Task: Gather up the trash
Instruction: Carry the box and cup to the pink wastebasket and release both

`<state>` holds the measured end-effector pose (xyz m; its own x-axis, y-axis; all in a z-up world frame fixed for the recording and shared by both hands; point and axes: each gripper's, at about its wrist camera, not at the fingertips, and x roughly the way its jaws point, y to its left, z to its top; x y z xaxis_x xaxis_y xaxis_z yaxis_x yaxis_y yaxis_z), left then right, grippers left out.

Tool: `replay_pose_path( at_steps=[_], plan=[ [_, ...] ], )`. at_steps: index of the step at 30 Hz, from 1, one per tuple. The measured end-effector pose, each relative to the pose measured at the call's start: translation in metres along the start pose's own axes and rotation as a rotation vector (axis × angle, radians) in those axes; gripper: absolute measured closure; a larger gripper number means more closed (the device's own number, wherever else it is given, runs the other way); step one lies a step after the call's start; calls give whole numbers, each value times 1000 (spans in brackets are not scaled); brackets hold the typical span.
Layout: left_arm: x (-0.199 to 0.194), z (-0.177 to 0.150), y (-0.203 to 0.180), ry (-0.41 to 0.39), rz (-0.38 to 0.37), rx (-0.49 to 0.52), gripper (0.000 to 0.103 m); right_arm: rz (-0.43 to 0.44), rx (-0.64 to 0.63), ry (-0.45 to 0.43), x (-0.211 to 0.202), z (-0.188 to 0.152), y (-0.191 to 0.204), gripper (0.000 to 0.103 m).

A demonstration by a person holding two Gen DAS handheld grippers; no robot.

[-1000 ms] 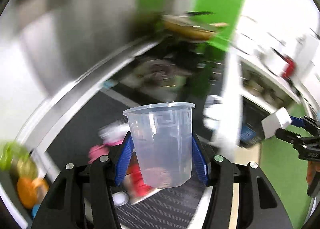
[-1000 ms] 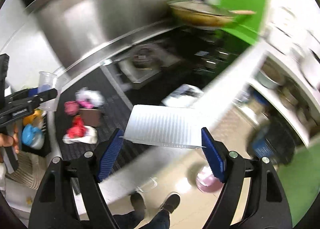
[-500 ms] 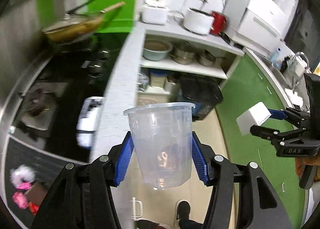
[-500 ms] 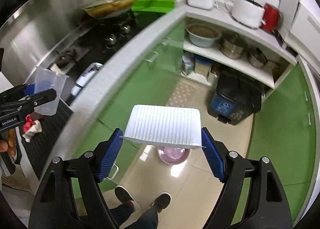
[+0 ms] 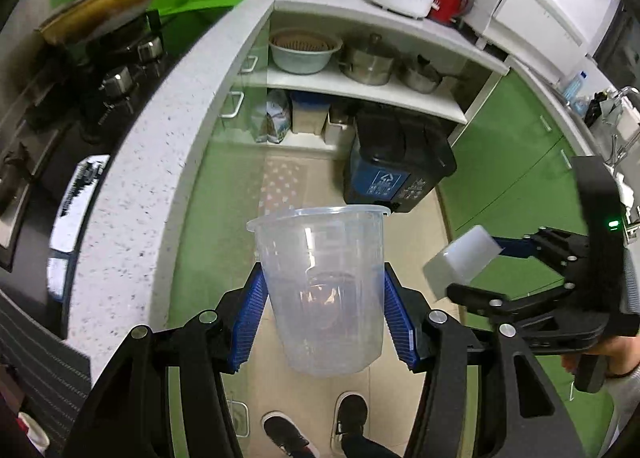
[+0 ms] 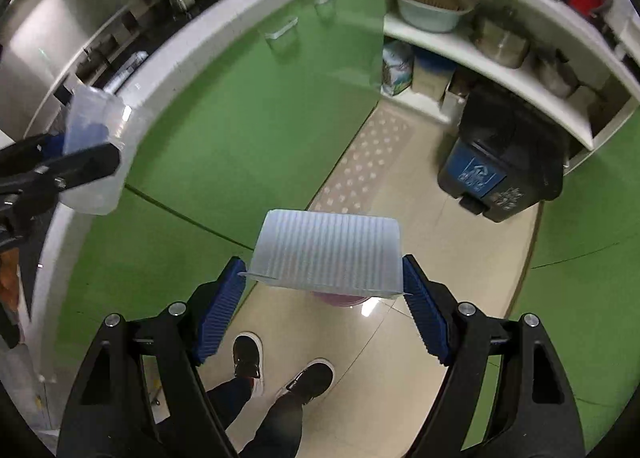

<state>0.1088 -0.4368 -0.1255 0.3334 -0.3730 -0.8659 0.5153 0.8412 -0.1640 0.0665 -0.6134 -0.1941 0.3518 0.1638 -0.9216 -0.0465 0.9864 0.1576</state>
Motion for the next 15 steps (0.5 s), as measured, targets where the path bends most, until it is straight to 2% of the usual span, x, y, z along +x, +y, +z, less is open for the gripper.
replay_pose_path(
  at_steps=[4, 8, 10, 15],
  plan=[
    [29, 0, 8, 11, 2, 9, 48, 10, -7, 27, 51, 1, -6, 25],
    [51, 0, 19, 20, 0, 8, 48, 13, -3, 39, 85, 0, -11, 22],
    [60, 1, 22, 24, -5, 16, 48, 13, 8, 52, 97, 0, -15, 12],
    [81, 1, 23, 37, -15, 37, 48, -8, 46, 59, 118, -3, -28, 7]
  ],
)
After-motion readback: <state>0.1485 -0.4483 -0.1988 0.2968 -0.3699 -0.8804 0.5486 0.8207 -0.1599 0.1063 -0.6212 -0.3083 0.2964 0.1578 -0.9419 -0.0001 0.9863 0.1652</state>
